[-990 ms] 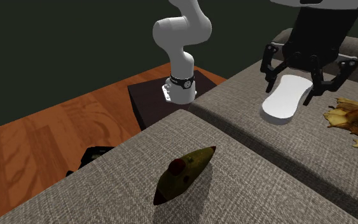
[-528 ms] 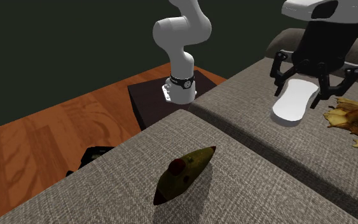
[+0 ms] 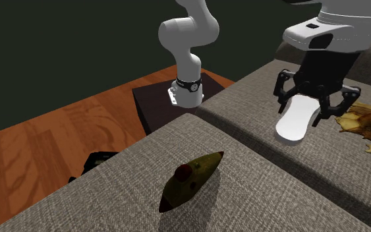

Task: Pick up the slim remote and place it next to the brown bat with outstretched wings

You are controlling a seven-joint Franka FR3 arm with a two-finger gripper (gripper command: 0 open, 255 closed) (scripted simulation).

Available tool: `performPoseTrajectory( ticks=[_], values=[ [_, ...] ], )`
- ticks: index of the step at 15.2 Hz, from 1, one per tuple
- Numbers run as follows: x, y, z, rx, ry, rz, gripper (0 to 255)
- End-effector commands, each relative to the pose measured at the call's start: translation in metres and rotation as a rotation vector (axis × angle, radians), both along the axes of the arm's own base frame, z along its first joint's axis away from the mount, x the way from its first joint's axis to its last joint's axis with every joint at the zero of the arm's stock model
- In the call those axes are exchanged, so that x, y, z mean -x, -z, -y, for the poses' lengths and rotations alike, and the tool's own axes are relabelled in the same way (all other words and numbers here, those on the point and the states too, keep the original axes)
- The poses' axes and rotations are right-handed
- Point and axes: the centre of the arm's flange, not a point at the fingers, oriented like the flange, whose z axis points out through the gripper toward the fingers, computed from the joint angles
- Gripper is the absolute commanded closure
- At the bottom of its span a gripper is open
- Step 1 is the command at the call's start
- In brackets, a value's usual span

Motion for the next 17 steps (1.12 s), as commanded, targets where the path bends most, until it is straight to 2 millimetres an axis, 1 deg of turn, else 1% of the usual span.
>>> performPoseTrajectory(
  ticks=[1, 11, 17],
  values=[
    [0.0, 0.011, 0.0, 0.0, 0.0, 0.001, 255],
    [0.0, 0.063, 0.0, 0.0, 0.0, 0.001, 255],
    [0.0, 0.063, 0.0, 0.0, 0.0, 0.001, 255]
  ],
)
